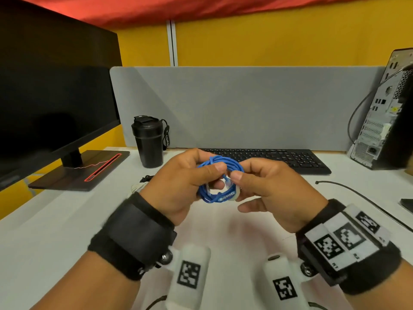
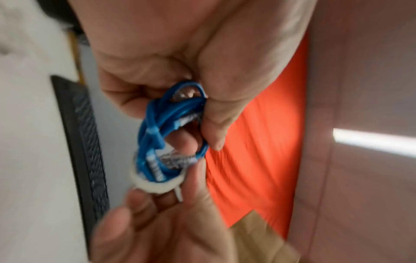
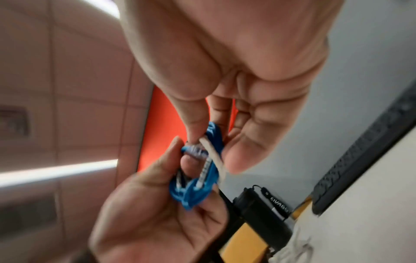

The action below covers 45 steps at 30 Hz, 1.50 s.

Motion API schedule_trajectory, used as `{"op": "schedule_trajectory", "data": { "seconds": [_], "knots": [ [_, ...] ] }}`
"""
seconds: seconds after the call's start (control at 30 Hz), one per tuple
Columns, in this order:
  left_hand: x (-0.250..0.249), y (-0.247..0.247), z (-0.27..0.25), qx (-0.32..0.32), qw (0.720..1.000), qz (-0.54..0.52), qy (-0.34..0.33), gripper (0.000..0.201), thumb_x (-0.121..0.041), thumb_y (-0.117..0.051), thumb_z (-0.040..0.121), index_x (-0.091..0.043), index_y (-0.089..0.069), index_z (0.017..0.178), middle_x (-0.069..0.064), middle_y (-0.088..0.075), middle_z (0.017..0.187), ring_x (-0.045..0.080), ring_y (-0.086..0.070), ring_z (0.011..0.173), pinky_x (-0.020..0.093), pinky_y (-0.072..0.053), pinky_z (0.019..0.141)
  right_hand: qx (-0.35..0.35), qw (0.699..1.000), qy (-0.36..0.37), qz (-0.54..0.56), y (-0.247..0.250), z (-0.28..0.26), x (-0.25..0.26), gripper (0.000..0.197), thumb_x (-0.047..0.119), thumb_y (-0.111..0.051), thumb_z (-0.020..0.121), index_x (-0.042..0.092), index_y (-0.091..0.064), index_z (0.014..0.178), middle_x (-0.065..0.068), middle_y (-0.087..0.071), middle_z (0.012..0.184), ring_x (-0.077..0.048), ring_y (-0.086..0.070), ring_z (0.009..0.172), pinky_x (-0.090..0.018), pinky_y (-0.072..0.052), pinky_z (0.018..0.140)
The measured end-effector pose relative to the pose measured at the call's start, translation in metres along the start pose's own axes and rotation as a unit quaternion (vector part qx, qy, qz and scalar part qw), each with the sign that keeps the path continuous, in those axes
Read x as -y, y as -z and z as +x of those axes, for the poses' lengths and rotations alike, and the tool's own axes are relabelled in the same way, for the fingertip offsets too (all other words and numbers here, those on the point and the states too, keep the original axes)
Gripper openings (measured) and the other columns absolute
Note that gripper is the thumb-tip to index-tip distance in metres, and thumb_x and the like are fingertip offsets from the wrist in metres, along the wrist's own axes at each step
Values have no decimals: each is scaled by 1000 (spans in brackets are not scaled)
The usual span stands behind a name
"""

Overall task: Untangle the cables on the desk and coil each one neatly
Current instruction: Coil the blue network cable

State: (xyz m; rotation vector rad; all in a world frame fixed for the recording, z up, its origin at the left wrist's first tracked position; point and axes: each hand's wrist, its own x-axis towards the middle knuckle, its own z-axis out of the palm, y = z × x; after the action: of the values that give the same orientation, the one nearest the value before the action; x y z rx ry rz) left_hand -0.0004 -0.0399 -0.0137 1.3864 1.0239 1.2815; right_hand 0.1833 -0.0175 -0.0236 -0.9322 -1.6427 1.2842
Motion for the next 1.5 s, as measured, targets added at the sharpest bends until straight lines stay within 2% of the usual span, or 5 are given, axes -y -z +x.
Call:
{"op": "schedule_trajectory", "data": {
  "seconds": [0.3, 0.53, 0.93, 1.23, 1.5],
  "knots": [
    [11, -10, 7, -13, 987, -152, 57, 32, -19, -58, 97, -22, -76, 71, 2, -66, 73, 8, -61, 60, 22, -50, 53, -53, 993, 93, -45, 5, 2, 1, 42, 25, -80, 79, 30, -64, 117, 0, -70, 103, -11, -69, 88, -27, -56, 72],
    [16, -13, 7, -7, 987, -156, 42, 19, -23, -59, 96, -16, -77, 92, 6, -70, 84, 11, -66, 67, 25, -54, 61, -137, 944, 249, -170, 3, -2, 7, 16, 21, -82, 75, 28, -76, 88, 7, -70, 89, -9, -68, 79, -28, -56, 73],
    [14, -9, 7, -27, 990, -125, 56, 11, -10, -56, 96, -14, -65, 101, 5, -76, 89, 12, -68, 74, 31, -54, 69, -62, 992, 81, 78, 23, 3, 12, 16, 32, -76, 80, 19, -73, 90, -1, -71, 80, -14, -66, 71, -31, -56, 60],
    [12, -1, 8, 13, 997, 22, 78, 29, -44, -65, 81, -25, -74, 100, 2, -78, 99, 20, -72, 98, 43, -48, 88, -67, 984, 137, -89, 18, 4, 5, 30, 4, -78, 78, 25, -75, 99, -4, -75, 89, -22, -70, 79, -33, -60, 75],
    [14, 1, 10, 9, 999, -23, 26, 13, -16, -68, 89, -12, -65, 101, 8, -77, 90, 15, -71, 77, 24, -56, 64, -96, 994, 57, 20, 12, 10, -6, 42, 9, -79, 78, 19, -64, 116, -4, -75, 101, -18, -73, 91, -39, -58, 81]
  ]
}}
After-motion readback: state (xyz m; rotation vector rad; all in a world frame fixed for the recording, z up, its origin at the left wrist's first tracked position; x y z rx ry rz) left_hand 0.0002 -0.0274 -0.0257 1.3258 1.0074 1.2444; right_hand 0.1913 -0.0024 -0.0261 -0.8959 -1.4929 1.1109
